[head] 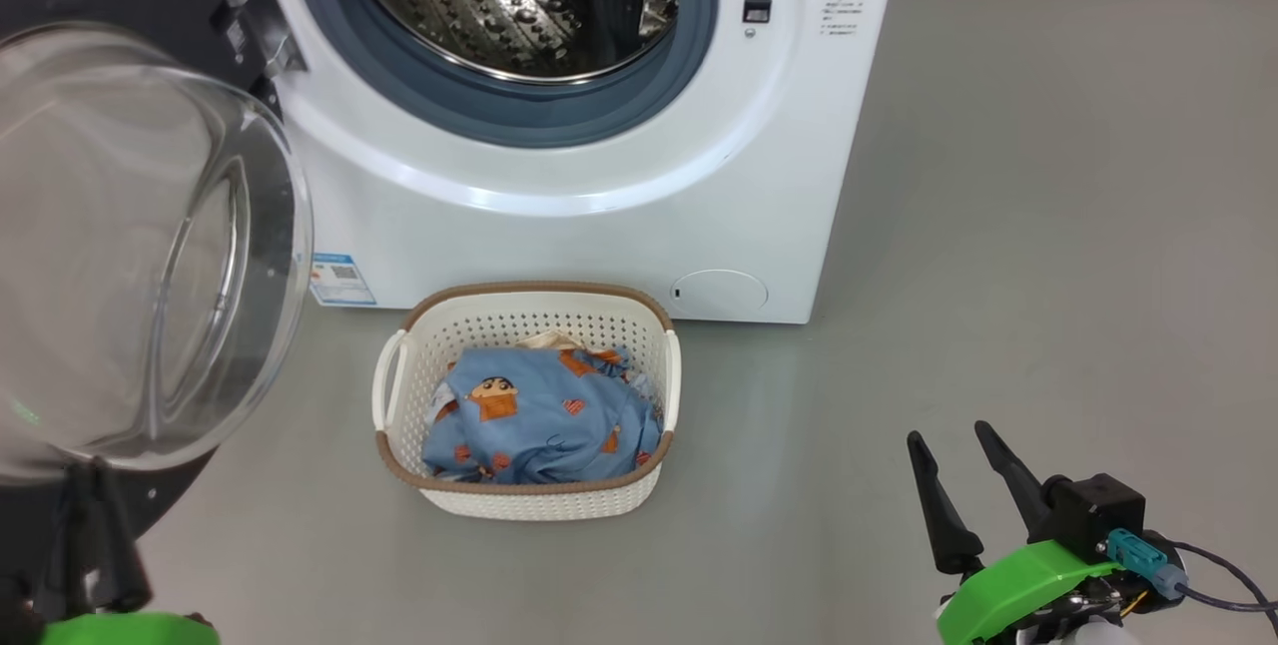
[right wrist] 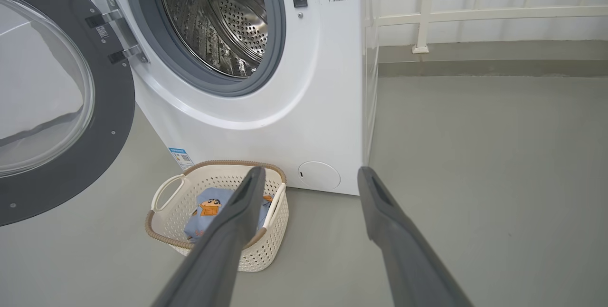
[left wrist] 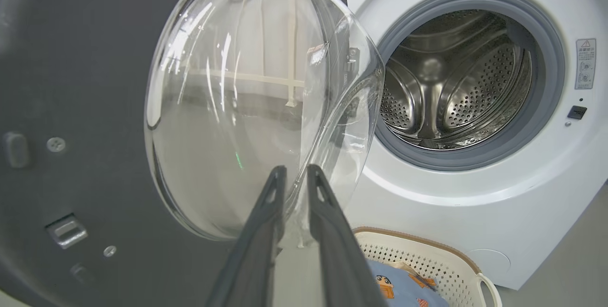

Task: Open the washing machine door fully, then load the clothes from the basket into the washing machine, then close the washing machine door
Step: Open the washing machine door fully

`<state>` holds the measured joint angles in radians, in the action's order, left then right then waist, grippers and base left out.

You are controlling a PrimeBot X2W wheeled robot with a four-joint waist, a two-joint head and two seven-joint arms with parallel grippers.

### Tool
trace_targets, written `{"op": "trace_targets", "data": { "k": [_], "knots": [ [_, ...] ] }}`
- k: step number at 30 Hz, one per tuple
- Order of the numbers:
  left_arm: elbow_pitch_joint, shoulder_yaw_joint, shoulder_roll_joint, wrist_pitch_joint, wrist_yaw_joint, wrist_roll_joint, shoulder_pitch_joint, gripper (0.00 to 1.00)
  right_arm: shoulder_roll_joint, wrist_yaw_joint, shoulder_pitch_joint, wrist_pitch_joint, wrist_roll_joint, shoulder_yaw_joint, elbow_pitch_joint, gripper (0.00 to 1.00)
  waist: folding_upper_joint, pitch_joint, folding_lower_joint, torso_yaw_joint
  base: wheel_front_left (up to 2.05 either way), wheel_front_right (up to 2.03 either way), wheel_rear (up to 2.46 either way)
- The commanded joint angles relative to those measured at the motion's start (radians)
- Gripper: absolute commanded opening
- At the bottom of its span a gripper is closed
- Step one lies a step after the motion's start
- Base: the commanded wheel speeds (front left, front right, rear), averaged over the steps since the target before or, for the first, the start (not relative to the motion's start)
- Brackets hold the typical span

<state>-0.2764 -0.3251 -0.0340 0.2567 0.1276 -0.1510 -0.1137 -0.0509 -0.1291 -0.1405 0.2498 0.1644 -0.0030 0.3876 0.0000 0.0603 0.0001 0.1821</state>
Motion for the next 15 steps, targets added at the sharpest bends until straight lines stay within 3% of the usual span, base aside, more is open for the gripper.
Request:
{"op": "trace_targets", "data": {
  "k": [1, 15],
  "knots": [
    [0.042, -0.008, -0.021, 0.005, 0.002, 0.004, 0.004, 1.00, 0.001, -0.002, -0.008, 0.012, 0.006, 0.033, -0.031, 1.00, 0.0000, -0.006, 0.0000, -0.014, 0.00, 0.00, 0.00],
    [0.133, 0.111, -0.016, 0.005, -0.016, -0.027, 0.104, 1.00, 0.001, -0.002, 0.004, 0.012, 0.005, 0.037, -0.087, 1.00, 0.0000, -0.016, 0.0000, -0.091, 0.00, 0.00, 0.00]
  ]
}}
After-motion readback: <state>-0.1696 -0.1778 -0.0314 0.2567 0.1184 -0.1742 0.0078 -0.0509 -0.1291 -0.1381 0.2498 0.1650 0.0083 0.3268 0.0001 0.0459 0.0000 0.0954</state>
